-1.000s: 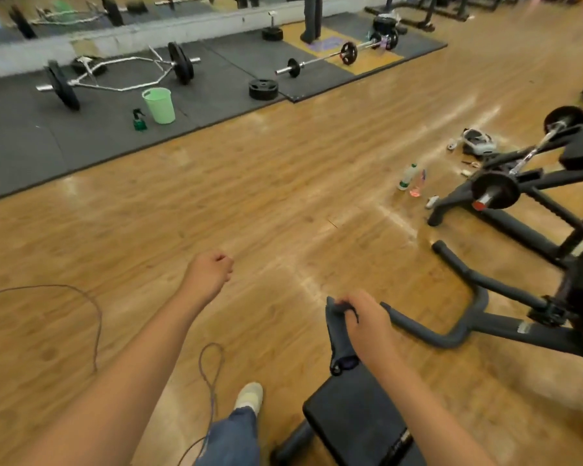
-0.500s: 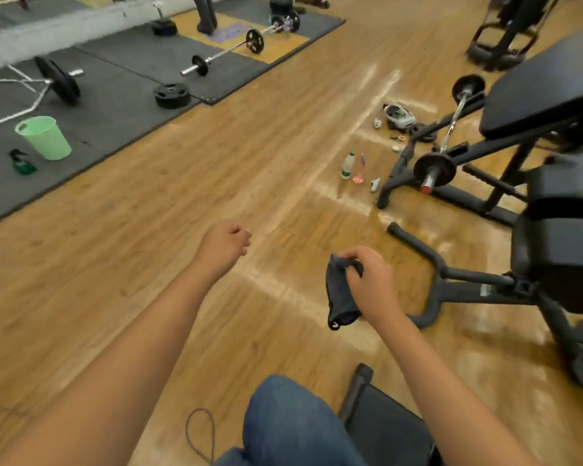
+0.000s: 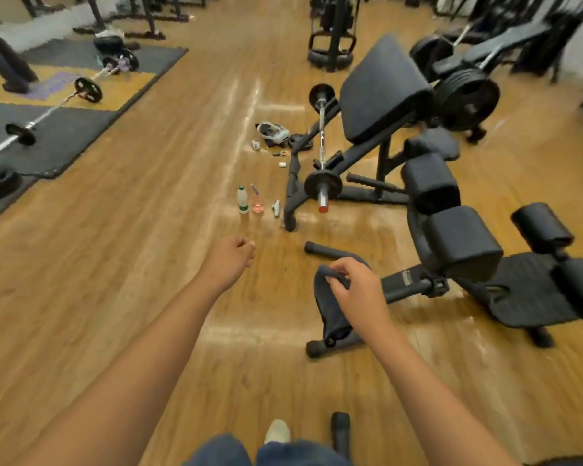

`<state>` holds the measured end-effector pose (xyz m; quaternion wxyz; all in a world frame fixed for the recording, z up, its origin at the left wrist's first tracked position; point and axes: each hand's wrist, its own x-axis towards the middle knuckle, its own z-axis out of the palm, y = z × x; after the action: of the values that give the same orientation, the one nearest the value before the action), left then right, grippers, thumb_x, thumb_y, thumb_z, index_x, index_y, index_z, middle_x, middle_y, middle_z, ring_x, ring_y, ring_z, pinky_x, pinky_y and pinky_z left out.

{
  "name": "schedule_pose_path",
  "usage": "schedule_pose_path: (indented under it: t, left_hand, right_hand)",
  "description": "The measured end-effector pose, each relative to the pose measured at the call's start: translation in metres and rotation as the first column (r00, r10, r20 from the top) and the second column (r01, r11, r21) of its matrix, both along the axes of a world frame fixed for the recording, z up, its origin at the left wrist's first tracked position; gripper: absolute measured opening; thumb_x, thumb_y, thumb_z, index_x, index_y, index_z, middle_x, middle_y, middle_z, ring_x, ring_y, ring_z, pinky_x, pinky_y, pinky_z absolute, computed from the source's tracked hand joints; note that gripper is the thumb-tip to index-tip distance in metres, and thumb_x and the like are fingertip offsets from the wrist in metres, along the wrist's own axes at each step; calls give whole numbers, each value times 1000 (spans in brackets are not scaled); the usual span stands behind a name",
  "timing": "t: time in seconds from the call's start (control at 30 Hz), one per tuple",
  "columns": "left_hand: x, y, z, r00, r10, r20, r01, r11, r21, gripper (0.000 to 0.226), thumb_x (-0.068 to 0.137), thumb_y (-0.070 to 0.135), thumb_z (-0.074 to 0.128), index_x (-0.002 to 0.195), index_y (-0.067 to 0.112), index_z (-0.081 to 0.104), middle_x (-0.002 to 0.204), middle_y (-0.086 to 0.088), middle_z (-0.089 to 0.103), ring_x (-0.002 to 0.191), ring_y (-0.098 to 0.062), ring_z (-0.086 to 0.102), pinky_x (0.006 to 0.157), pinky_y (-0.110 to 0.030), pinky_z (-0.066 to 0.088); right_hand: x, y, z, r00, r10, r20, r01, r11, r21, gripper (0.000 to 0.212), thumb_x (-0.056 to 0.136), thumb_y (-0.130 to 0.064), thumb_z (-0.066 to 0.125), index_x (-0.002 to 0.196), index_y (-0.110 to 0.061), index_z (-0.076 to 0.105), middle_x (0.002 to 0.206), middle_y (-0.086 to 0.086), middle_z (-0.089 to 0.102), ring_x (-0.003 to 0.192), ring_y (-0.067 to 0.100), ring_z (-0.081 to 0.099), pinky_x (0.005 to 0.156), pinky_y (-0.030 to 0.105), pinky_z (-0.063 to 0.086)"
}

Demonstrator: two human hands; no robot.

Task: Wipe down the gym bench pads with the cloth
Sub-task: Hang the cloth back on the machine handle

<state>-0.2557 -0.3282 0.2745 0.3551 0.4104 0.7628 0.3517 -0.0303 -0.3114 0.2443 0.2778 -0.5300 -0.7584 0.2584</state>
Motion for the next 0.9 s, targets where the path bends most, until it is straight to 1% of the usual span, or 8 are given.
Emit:
schedule_pose_path:
  t: [0.1, 0.2, 0.3, 0.4, 0.53, 0.73, 0.83, 0.9]
  left_hand:
    - [26, 59, 1, 991, -124, -43, 124, 992, -14, 27, 93, 22, 47, 85, 2, 63, 93, -17, 67, 83, -30, 62, 78, -40, 49]
    - [62, 114, -5, 957, -285, -62, 283, 958, -33, 24, 94, 19, 47, 89, 3, 65, 91, -16, 67, 87, -31, 63, 75, -38, 49]
    - [106, 165, -17, 872, -481, -97, 475, 877, -72, 20, 94, 17, 48, 87, 7, 64, 91, -16, 67, 87, -29, 64, 76, -37, 50]
    - [154, 215, -31, 754, -648, -109, 641, 762, -98, 19, 94, 17, 51, 96, 6, 65, 91, -14, 68, 86, -26, 64, 75, -35, 50]
    - [219, 279, -44, 515, -857, -19, 845, 511, -154, 14, 91, 11, 51, 97, 6, 63, 92, -10, 65, 84, -19, 62, 68, -26, 48]
    - [297, 354, -48, -19, -1000, 20, 982, -22, -190, 25, 83, 3, 60, 107, 8, 63, 92, 1, 61, 76, -1, 55, 53, -3, 40]
    - [320, 372, -53, -194, -981, 28, 965, -196, -176, 27, 79, 3, 63, 104, 11, 65, 89, 3, 61, 77, -4, 57, 63, -10, 45]
    - [325, 378, -58, -250, -967, 55, 952, -256, -167, 23, 76, 4, 65, 97, 14, 65, 85, 5, 61, 78, -4, 58, 69, -16, 46]
  right_hand:
    - [20, 33, 2, 994, -108, -15, 108, 994, 13, 3, 90, -14, 57, 88, -14, 59, 83, -3, 59, 76, 7, 53, 68, 23, 45]
    - [44, 64, -6, 969, -247, -20, 246, 969, -25, 2, 90, -16, 57, 88, -15, 58, 84, -3, 59, 76, 8, 52, 63, 21, 43]
    - [71, 90, -17, 919, -391, -39, 389, 919, -59, 4, 89, -18, 58, 86, -20, 57, 84, -5, 58, 76, 6, 52, 60, 14, 38]
    - [95, 113, -27, 854, -519, -35, 515, 854, -74, 4, 86, -18, 60, 83, -20, 57, 79, -6, 58, 74, 6, 51, 59, 17, 38]
    - [127, 148, -38, 743, -669, -22, 658, 737, -155, 7, 83, -17, 61, 80, -20, 56, 76, -7, 56, 73, 9, 52, 59, 21, 38]
    - [152, 188, -35, 490, -872, 7, 832, 466, -300, 25, 85, -17, 56, 70, -33, 46, 70, -8, 53, 68, 10, 52, 57, 24, 38]
    - [156, 204, -41, 387, -922, -20, 859, 368, -357, 26, 85, -17, 57, 69, -35, 46, 70, -9, 54, 68, 10, 53, 58, 27, 39]
    - [157, 211, -43, 334, -942, -26, 873, 320, -367, 24, 84, -17, 59, 70, -34, 48, 69, -9, 54, 68, 9, 53, 57, 25, 39]
